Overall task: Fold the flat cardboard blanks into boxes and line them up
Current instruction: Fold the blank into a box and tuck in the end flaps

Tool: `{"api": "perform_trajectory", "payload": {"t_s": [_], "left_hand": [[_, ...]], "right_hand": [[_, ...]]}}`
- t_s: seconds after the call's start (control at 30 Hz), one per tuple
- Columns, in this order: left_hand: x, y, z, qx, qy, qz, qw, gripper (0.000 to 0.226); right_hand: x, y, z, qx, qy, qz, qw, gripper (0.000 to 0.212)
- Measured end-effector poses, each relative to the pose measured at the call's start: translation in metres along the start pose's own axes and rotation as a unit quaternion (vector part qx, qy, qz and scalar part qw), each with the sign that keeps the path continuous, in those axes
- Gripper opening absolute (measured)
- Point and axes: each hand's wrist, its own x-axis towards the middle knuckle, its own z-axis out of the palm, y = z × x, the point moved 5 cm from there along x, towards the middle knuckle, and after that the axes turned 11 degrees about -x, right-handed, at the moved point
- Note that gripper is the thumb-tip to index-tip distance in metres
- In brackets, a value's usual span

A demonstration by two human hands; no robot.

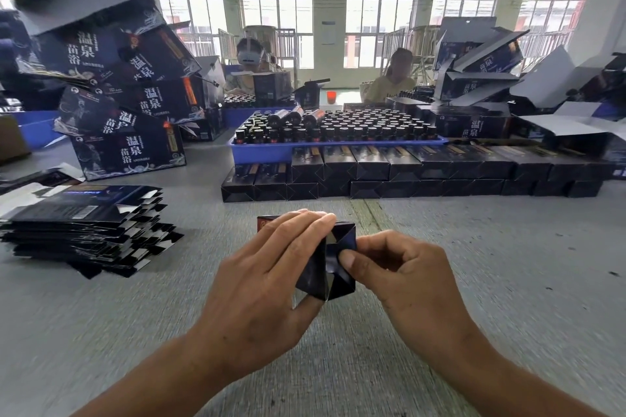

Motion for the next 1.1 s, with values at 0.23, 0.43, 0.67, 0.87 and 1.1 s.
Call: {"api": "perform_trajectory", "payload": {"t_s": [0.23, 0.43, 0.67, 0.87, 1.1], "left_hand": [[-0.001, -0.002, -0.001, -0.006, 0.006, 0.007, 1.000, 0.074], [-0.002, -0.004, -0.002, 0.000, 0.012, 0.013, 1.000, 0.076], [-0.005, -0.001, 0.011, 0.042, -0.039, 0.102, 0.993, 0.080], [-0.003, -0.014, -0.010, -0.019, 0.114, -0.059, 0.992, 0.063], [-0.007, -0.045, -0.004, -0.475, 0.144, -0.306, 0.812, 0.064]], "right_hand": [[0.002, -0.001, -0.001, -0.013, -0.024, -0.013, 1.000, 0.007], [0.004, 0.004, -0.003, -0.007, -0.048, -0.013, 0.999, 0.014], [0.002, 0.007, 0.009, 0.005, -0.112, -0.004, 0.994, 0.073], [0.010, 0.020, 0.006, 0.068, -0.127, 0.077, 0.987, 0.055], [0.001, 0.024, 0.019, -0.018, -0.227, 0.071, 0.971, 0.047]]}}
